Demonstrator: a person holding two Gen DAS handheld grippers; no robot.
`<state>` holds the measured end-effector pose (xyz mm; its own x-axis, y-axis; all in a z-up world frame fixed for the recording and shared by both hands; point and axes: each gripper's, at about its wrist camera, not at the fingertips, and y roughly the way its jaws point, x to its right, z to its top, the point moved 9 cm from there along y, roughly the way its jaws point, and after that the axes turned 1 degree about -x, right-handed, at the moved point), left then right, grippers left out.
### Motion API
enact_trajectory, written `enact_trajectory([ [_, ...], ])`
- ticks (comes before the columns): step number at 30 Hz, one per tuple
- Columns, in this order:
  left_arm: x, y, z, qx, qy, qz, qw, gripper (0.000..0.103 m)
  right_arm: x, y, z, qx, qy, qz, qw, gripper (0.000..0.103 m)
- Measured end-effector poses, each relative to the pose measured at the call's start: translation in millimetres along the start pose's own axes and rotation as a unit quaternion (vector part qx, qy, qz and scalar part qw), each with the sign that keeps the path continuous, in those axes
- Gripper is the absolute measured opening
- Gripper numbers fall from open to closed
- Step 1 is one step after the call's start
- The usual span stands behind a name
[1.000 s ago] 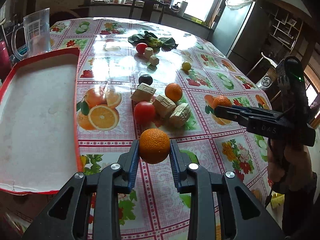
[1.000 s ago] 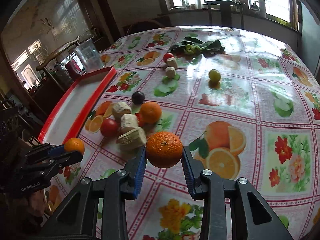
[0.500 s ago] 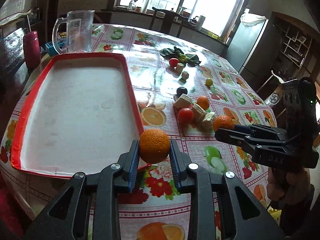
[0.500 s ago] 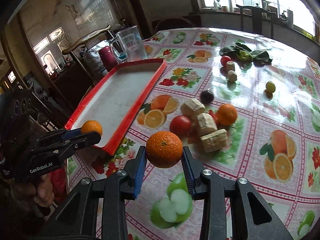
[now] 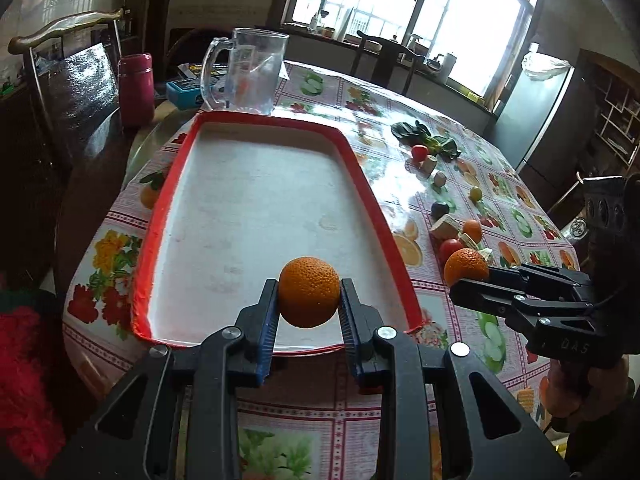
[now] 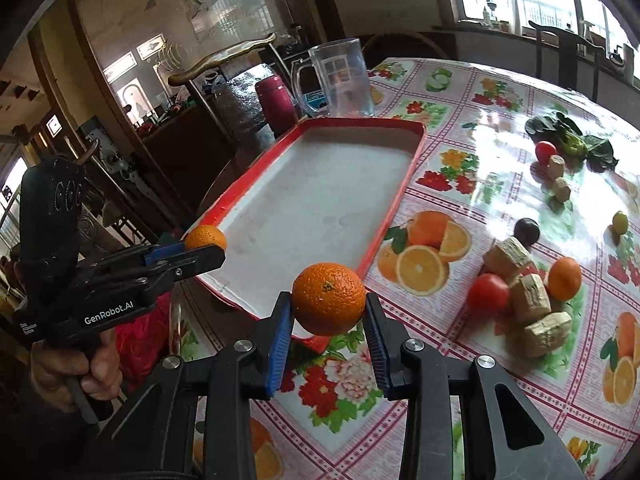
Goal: Organize fruits
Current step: 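Carry both oranges over the white tray and open both tools to release them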
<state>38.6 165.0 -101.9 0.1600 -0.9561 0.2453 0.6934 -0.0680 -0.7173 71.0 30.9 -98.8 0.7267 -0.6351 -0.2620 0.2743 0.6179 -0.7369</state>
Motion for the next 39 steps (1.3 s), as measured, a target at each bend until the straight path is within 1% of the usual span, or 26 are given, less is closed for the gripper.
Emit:
enact_trajectory([
  [6, -27.2, 1.1, 3.7, 0.0, -0.009, 0.019, 0.9998, 0.027, -22.0, 24.9, 8.3, -0.016, -0.016, 0.012, 1.0, 0.035],
  [13, -47.2, 12.2, 0.7, -0.016, -0.013, 0.034, 0.9992, 0.027, -28.8, 48.6, 10.1, -0.039, -0.025, 0.007, 0.999, 0.035],
  [20, -51.2, 23.0, -1.5, -0.031, -0.005, 0.035, 0.9989, 0.027, -27.6, 64.2, 10.1, -0.062, -0.035, 0.0, 0.997, 0.035],
  [30, -59.5, 40.1, -5.6, -0.058, 0.006, 0.049, 0.9971, 0.027, -31.5, 87.6, 10.1, -0.091, -0.058, -0.011, 0.994, 0.036],
  [34, -59.0, 42.1, -6.1, -0.06, 0.012, 0.056, 0.9966, 0.027, -34.1, 91.1, 9.0, -0.095, -0.065, -0.013, 0.993, 0.038],
  [39, -59.6, 42.8, -6.5, -0.062, 0.009, 0.059, 0.9963, 0.028, -34.6, 84.5, 8.7, -0.086, -0.061, -0.005, 0.994, 0.049],
])
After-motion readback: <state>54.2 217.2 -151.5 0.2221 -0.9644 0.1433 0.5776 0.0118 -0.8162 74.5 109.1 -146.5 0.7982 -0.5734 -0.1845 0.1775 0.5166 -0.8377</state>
